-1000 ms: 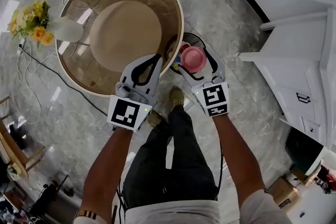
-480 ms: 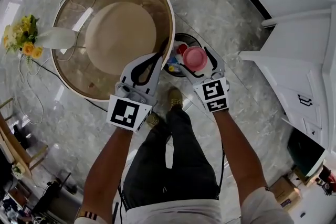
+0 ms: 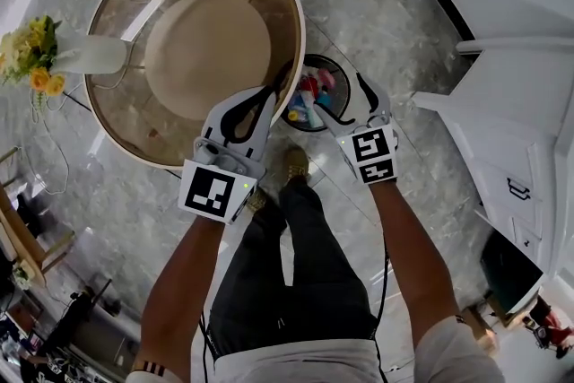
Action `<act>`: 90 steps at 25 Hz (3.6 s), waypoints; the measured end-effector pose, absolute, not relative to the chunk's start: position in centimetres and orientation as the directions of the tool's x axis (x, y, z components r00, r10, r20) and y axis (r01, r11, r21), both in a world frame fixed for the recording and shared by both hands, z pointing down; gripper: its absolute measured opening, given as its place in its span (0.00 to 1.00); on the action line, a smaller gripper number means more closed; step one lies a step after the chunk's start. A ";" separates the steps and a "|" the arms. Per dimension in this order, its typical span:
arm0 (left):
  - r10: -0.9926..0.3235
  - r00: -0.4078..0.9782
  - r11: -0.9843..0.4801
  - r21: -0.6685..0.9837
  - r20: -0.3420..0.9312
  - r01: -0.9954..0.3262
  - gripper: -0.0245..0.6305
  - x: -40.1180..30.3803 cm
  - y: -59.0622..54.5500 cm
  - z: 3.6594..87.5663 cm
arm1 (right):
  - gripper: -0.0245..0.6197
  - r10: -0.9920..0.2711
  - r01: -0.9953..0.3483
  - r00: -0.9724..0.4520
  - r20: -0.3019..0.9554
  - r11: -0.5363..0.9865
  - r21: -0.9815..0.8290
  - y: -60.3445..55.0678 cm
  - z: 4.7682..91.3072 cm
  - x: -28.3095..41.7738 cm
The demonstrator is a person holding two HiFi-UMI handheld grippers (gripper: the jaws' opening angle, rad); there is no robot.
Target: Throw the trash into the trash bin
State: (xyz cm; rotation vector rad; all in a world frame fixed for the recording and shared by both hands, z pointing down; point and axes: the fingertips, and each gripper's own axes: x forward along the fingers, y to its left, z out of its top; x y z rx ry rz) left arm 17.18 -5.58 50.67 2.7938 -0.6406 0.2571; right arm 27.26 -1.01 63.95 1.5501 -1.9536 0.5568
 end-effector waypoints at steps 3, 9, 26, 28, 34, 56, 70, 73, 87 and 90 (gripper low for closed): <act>-0.412 0.882 -0.863 0.214 0.228 -0.458 0.04 16.9 -6.1 50.6 | 0.68 -0.750 -0.968 -0.166 0.641 0.248 0.039 -1.7 63.2 27.0; -0.424 0.876 -0.860 0.201 0.230 -0.469 0.04 16.0 -6.6 49.4 | 0.67 -0.811 -0.961 -0.218 0.543 0.276 0.027 -3.3 59.2 25.4; -0.537 0.833 -0.823 0.135 0.133 -0.552 0.04 8.7 -8.7 39.5 | 0.13 -0.864 -0.892 -0.419 0.280 0.449 0.054 -8.1 43.0 14.3; -0.548 0.828 -0.818 0.131 0.121 -0.560 0.04 7.7 -8.7 38.2 | 0.10 -0.863 -0.885 -0.434 0.258 0.462 0.057 -8.0 41.0 12.8; -0.570 0.817 -0.809 0.110 0.089 -0.577 0.04 4.7 -7.7 34.1 | 0.04 -0.848 -0.855 -0.503 0.168 0.516 0.048 -7.1 35.5 8.7; -0.649 0.757 -0.760 0.088 -0.070 -0.644 0.04 -1.3 -4.0 18.8 | 0.04 -0.761 -0.760 -0.647 0.046 0.649 0.041 -3.4 19.7 1.3; -0.683 0.728 -0.730 0.073 -0.061 -0.680 0.04 -1.0 -2.1 15.7 | 0.04 -0.718 -0.718 -0.696 0.001 0.696 0.016 -1.7 16.9 1.7; -0.688 0.724 -0.725 0.067 -0.050 -0.685 0.04 -1.1 -1.8 15.5 | 0.04 -0.714 -0.714 -0.700 -0.006 0.700 0.016 -1.6 16.6 1.5; -0.683 0.728 -0.730 0.074 -0.053 -0.679 0.04 -1.0 -0.7 15.6 | 0.04 -0.710 -0.709 -0.704 0.022 0.704 0.049 -0.3 16.9 1.5; -0.678 0.733 -0.735 0.071 -0.052 -0.675 0.04 -0.8 -0.6 15.5 | 0.04 -0.716 -0.714 -0.698 0.024 0.698 0.045 -0.1 16.9 1.9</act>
